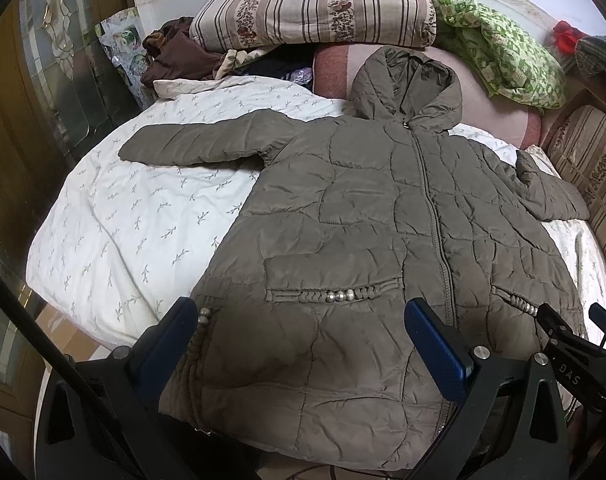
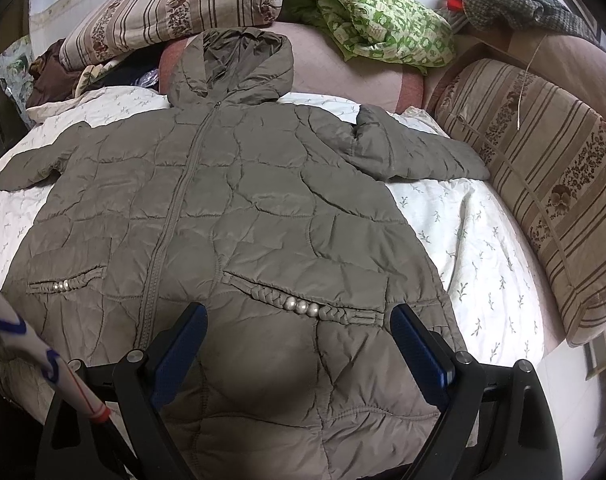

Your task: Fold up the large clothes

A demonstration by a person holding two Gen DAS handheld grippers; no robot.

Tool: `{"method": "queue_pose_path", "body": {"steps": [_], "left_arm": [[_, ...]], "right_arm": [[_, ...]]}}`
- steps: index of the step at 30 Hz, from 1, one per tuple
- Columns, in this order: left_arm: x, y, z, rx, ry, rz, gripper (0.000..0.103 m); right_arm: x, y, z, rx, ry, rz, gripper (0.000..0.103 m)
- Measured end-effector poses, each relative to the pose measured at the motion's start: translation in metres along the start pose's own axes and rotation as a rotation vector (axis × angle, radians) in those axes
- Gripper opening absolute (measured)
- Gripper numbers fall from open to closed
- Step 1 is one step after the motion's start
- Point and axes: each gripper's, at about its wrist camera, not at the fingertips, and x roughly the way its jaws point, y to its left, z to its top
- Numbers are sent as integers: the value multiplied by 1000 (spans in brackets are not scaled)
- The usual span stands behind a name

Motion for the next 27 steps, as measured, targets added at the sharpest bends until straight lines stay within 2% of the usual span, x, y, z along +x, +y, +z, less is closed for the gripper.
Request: {"method": "queue_pose_path", "body": {"steps": [6,12,17,20,22,27], "left_arm": [[0,1,-3,-16,3,-11,103],[-8,1,-26,-83,-5,-28,103],[-15,-2,-44,-44,8,-56,103],[-12,1,-49,-51,46,-121,103],[-14,4,-49,-59,40,-109,103],[-17,4,-48,-48,13,-141,103]], "right_arm": [[0,-2,0,6,1,0,95],[1,-18,3,57,1,-18,95],[-4,-23,8,88,-11,-19,95],[-7,-20,13,91,-21,-17,95],[-9,-17,15,88,-24,-11,95],[-16,-7,19,68,-55,6,95]]}}
